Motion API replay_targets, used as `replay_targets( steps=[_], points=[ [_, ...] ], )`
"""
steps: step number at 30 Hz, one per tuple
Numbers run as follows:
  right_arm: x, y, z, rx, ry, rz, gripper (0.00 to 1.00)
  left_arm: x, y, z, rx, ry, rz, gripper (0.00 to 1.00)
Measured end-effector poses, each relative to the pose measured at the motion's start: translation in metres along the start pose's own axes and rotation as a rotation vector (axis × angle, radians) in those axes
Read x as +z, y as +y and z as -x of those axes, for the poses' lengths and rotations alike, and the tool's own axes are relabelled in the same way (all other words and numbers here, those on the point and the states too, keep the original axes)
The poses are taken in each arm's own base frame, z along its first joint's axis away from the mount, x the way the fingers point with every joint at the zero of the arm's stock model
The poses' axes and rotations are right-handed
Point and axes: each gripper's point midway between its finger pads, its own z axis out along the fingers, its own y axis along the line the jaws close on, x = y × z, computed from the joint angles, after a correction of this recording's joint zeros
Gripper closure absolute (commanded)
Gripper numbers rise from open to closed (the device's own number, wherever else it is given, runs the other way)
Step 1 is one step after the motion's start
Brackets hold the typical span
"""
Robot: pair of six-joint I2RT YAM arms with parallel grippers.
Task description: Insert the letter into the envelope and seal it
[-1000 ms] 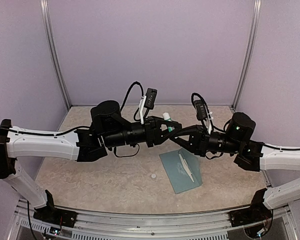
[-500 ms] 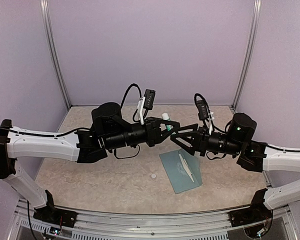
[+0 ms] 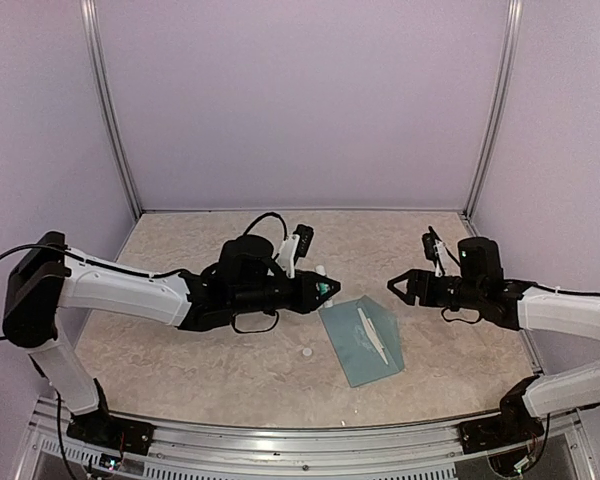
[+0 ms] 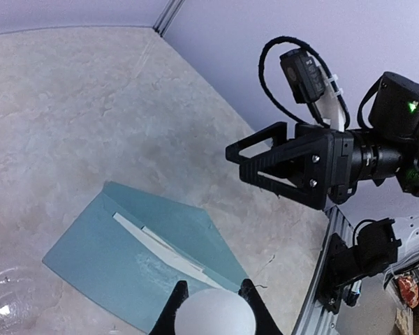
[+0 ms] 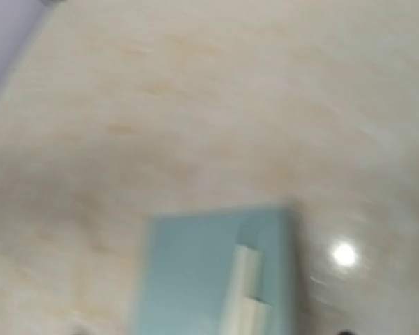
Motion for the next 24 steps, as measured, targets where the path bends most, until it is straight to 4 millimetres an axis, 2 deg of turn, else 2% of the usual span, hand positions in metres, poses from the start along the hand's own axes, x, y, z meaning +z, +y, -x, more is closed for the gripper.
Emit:
replay_targets(
  steps=[4,8,19,24],
  points=[
    [0.001,-0.039,-0.018,0.086,0.045,-0.079,0.40,0.020,0.034,-0.042,-0.016,0.103,0.075,0.96],
    [0.009,-0.051,-0.032,0.121,0.095,-0.085,0.36,0.036,0.055,-0.066,-0.027,0.170,0.118,0.97],
    [0.031,-0.047,-0.069,0.163,0.237,0.021,0.37,0.064,0.080,-0.091,-0.044,0.237,0.149,0.97],
    [0.039,-0.031,-0.082,0.140,0.297,0.085,0.44,0.071,0.090,-0.103,-0.049,0.263,0.167,0.97]
  ],
)
